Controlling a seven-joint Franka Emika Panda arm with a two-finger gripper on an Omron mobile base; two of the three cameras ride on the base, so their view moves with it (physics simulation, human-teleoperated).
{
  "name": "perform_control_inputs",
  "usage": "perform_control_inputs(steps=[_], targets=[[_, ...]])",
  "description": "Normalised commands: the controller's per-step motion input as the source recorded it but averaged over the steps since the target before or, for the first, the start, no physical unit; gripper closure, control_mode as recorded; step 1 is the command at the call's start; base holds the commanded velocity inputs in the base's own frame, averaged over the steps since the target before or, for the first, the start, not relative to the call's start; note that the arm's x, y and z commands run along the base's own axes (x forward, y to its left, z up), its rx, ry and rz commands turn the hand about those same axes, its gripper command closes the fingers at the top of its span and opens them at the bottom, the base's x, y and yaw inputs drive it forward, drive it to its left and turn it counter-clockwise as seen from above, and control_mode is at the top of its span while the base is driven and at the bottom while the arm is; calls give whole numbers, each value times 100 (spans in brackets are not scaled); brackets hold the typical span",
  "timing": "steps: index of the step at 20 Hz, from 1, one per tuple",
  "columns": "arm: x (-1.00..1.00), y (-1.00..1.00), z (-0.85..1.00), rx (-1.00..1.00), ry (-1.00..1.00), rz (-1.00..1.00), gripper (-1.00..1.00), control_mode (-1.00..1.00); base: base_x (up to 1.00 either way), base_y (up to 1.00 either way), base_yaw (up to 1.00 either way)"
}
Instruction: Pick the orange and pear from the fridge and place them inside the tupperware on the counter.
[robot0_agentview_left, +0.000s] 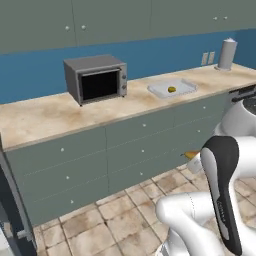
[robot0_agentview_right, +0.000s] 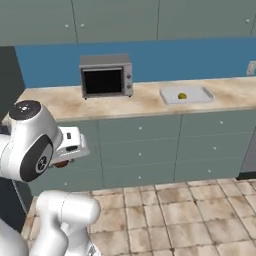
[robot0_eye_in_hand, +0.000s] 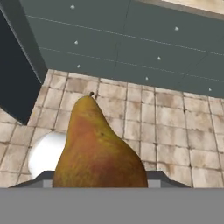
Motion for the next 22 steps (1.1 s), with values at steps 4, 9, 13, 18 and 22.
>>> perform_control_inputs(steps=[4, 9, 13, 18, 22], targets=[[0, 0, 0, 0, 0, 0, 100, 100, 100, -100, -2], [0, 0, 0, 0, 0, 0, 100, 100, 100, -100, 0], [0, 0, 0, 0, 0, 0, 100, 100, 100, -100, 0], [0, 0, 0, 0, 0, 0, 100, 100, 100, -94, 0], [0, 0, 0, 0, 0, 0, 100, 100, 100, -63, 2]])
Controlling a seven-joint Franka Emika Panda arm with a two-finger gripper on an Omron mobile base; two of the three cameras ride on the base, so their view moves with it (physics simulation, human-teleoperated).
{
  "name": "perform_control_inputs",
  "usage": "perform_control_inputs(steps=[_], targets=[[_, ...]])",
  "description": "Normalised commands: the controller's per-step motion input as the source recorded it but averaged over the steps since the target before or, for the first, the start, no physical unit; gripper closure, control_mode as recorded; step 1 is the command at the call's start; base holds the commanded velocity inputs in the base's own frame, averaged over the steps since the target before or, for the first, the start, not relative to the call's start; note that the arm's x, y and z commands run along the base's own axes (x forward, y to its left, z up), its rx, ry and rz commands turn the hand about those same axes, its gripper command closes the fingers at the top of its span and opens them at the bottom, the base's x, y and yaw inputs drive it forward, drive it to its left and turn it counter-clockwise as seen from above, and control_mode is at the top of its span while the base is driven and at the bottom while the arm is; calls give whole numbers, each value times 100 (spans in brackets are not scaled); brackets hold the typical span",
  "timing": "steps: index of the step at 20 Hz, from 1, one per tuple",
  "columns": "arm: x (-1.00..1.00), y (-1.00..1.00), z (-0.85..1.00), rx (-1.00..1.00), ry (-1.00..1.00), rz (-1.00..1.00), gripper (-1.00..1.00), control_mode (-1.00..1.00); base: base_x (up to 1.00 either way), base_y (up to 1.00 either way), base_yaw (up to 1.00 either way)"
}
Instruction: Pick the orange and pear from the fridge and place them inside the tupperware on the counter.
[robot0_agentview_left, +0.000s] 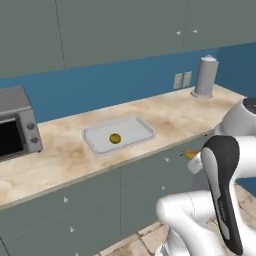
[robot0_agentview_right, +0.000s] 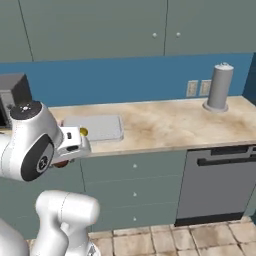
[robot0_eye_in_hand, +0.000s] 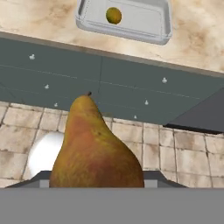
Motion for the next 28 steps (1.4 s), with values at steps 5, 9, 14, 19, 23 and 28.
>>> perform_control_inputs(steps=[5, 9, 14, 19, 23, 28], targets=[[0, 0, 0, 0, 0, 0, 100, 100, 99, -14, 8], [0, 0, 0, 0, 0, 0, 100, 100, 89, 6, 10], [17, 0, -31, 0, 0, 2, 100, -100, 48, 5, 5], [37, 0, -74, 1, -6, 1, 100, -100, 0, 0, 0], [61, 8, -42, 5, -6, 1, 100, -100, 0, 0, 0], [58, 30, -43, 1, 0, 0, 100, -100, 0, 0, 0]])
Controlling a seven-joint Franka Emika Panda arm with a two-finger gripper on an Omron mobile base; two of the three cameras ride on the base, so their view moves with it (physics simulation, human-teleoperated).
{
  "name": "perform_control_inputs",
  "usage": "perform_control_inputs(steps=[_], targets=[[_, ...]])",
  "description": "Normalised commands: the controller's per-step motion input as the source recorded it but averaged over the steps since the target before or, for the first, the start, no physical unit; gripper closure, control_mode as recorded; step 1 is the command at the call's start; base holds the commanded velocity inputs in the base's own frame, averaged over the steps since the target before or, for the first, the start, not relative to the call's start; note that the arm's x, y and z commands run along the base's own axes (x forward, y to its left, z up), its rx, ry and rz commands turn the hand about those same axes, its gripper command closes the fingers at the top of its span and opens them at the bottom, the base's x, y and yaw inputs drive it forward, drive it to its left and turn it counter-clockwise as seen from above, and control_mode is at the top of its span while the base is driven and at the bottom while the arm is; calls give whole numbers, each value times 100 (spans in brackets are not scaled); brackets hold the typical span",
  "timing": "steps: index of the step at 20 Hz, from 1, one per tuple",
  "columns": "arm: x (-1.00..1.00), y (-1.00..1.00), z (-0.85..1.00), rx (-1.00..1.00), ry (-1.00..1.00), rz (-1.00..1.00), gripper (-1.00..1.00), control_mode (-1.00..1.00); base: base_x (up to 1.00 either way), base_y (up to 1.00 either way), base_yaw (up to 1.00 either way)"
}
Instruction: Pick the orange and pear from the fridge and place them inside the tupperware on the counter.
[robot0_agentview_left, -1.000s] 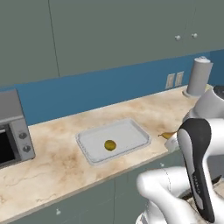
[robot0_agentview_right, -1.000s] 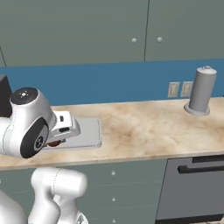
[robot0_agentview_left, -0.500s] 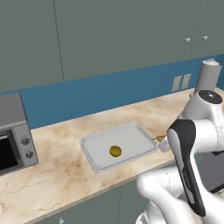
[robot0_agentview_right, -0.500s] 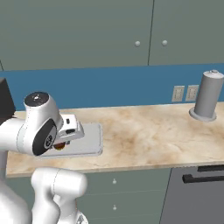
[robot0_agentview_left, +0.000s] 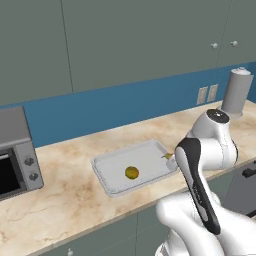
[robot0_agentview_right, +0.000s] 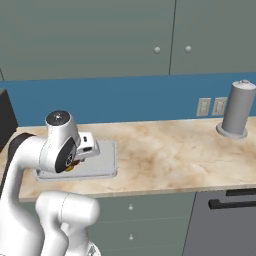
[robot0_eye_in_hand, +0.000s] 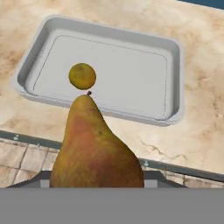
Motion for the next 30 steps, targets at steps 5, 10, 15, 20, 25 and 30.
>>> perform_control_inputs(steps=[5, 10, 15, 20, 25, 30], targets=[[44, 30, -37, 0, 0, 0, 100, -100, 0, 0, 0], [53, 3, -31, 0, 0, 0, 100, -100, 0, 0, 0], [59, 1, -37, 0, 0, 0, 100, -100, 0, 0, 0], [59, 4, -37, 0, 0, 0, 100, -100, 0, 0, 0], [58, 1, -34, 0, 0, 0, 100, -100, 0, 0, 0], [34, 4, -57, 0, 0, 0, 100, -100, 0, 0, 0]])
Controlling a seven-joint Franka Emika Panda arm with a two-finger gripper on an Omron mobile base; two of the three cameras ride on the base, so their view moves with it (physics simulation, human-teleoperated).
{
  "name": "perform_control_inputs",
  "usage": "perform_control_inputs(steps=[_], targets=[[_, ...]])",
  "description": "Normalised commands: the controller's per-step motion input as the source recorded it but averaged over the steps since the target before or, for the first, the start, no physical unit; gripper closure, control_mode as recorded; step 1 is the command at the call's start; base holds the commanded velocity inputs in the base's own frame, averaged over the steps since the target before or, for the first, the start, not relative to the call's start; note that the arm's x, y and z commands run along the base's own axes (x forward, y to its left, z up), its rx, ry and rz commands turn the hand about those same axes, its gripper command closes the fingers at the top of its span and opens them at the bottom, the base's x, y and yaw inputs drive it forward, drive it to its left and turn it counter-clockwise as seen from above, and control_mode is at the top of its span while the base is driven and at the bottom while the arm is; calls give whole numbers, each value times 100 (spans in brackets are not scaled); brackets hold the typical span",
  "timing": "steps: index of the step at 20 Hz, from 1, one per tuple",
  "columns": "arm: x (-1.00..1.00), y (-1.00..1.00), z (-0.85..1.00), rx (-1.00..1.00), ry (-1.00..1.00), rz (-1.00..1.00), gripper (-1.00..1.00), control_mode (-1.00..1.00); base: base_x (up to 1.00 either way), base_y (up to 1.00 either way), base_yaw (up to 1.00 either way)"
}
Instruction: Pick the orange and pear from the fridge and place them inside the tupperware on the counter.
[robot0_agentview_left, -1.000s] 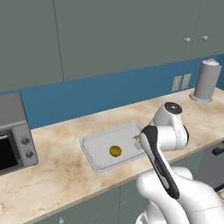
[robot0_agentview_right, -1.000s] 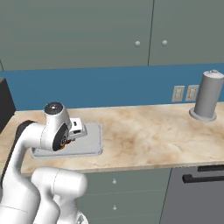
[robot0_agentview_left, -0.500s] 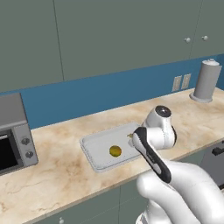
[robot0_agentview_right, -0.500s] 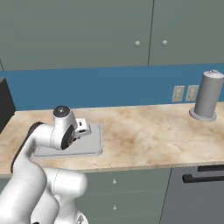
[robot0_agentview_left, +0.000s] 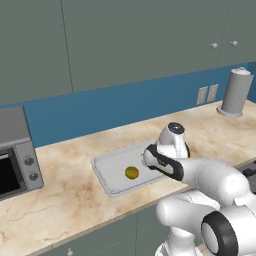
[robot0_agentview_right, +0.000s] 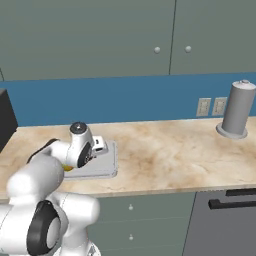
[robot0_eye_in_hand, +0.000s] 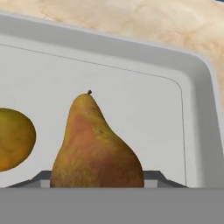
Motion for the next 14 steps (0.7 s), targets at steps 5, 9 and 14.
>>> perform_control_inputs(steps=[5, 9, 14], targets=[[17, 8, -56, 0, 0, 0, 100, -100, 0, 0, 0], [22, 1, -42, 0, 0, 0, 100, -100, 0, 0, 0], [20, 0, -13, 0, 0, 0, -100, -100, 0, 0, 0]])
